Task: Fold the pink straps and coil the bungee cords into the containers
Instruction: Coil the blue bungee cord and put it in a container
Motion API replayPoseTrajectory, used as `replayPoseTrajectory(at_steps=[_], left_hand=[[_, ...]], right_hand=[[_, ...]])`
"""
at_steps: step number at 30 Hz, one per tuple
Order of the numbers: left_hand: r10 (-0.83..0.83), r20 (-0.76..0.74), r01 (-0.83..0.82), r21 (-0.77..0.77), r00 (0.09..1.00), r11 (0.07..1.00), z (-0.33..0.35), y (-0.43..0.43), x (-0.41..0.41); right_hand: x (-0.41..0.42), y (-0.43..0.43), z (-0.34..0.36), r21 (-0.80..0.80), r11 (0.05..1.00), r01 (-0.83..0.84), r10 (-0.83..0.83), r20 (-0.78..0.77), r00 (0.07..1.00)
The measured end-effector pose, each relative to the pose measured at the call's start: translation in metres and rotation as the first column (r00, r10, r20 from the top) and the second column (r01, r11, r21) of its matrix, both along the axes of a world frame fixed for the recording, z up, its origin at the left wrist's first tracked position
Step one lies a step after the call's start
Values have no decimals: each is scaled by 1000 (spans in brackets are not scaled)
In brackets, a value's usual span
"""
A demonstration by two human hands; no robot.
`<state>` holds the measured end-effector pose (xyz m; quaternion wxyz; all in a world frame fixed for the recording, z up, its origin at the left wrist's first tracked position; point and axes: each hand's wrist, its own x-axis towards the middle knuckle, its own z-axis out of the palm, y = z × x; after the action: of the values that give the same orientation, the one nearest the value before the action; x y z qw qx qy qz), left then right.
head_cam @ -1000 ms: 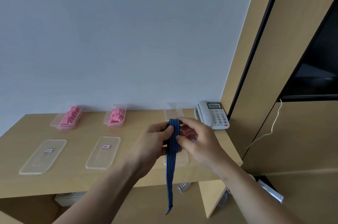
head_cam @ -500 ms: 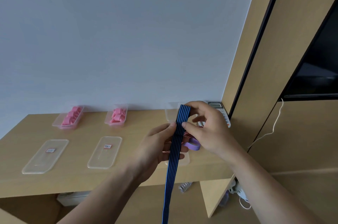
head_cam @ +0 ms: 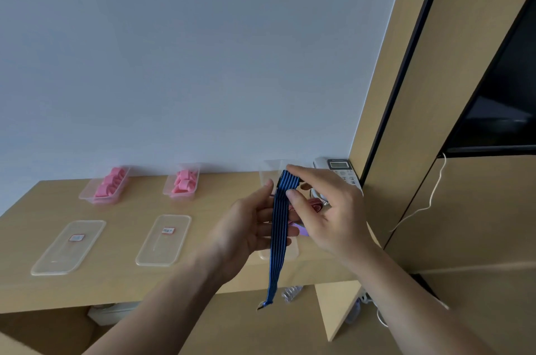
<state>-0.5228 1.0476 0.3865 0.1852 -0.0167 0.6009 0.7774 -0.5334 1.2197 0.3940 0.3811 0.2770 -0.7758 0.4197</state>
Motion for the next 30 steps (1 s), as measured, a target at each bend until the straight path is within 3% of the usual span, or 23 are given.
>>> replayPoseTrajectory(at_steps=[6,15,20,22,24,25,27,30], left_hand=[[17,-25,-16,36,1000,999,1,-3,-7],[58,-93,-52,64,994,997,0,-11,-11],[29,-145,-31,-17,989,999,-1,-9,-4],[13,-182,-24,-59,983,998,0,-7,-1],[22,-202,-40,-85,979,996,2,-6,1],[32,-205,-52,-91,978,995,3,-6,2],[49,-197,-68,-87,979,994,3,-5,3],[71,-183,-89,-89,981,992,1,-5,6]], right_hand=[[8,-1,-7,-5,996,-95,95,23,995],[13,-7,-21,92,993,-74,69,54,996],[7,-3,-12,-22,997,-72,74,169,983],[1,-2,-9,-62,996,-65,84,381,921],[-6,1,-5,-88,982,-170,187,631,753],[-9,3,-4,-109,968,-225,238,684,690],[-12,6,-3,-152,954,-259,289,699,655],[-13,6,0,-199,958,-207,287,674,681]])
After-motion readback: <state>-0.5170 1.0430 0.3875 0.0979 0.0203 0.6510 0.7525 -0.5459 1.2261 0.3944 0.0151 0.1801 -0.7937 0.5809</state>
